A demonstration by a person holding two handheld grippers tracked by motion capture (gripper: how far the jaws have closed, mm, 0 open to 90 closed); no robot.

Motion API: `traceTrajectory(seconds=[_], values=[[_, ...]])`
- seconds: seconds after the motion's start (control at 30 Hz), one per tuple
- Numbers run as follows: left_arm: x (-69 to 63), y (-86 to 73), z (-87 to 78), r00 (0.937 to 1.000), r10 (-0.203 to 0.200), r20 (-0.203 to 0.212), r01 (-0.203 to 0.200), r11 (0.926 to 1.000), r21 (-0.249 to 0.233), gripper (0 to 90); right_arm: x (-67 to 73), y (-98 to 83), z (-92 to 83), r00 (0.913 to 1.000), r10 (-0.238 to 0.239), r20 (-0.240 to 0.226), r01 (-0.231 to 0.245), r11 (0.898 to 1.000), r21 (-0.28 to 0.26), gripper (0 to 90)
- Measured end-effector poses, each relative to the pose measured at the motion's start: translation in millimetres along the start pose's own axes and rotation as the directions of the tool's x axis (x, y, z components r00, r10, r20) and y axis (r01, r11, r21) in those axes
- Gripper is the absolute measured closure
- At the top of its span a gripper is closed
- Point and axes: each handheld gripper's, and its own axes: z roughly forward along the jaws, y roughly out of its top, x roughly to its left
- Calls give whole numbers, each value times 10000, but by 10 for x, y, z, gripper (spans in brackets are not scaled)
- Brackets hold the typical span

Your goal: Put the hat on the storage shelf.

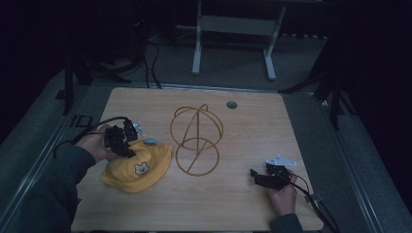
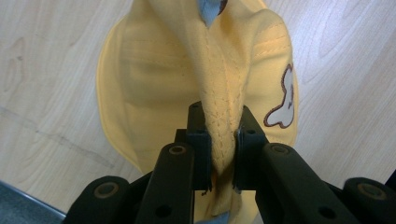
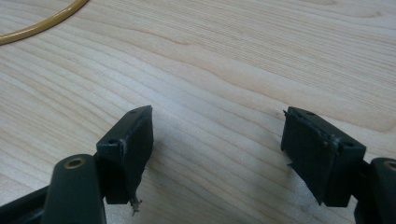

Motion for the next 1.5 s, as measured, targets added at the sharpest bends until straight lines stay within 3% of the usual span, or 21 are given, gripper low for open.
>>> traceTrajectory(seconds=[0.23,0.43,0.6,0.83,1.2,1.5], values=[[0,-24,-107,9995,232,-226,-233,9997,-22,810,-1,0,1,10000,-14,3,14,10000,-9,253],[12,-47,-303,9978,489,-440,-508,9977,-444,812,-1,0,1,10000,-15,0,15,10000,-9,252],[26,-70,-442,9977,452,-500,-498,9943,-944,812,0,0,1,10000,-10,2,10,10000,-7,252],[35,-98,-564,9972,557,-493,-617,9898,-1286,813,0,0,1,10000,-3,1,3,10000,-6,252],[103,-185,-754,9980,231,-596,-350,9775,-2080,814,-1,0,1,10000,-13,2,13,10000,-4,252],[138,-237,-825,9980,201,-600,-350,9654,-2586,814,0,0,1,10000,-6,2,6,10000,-7,252]])
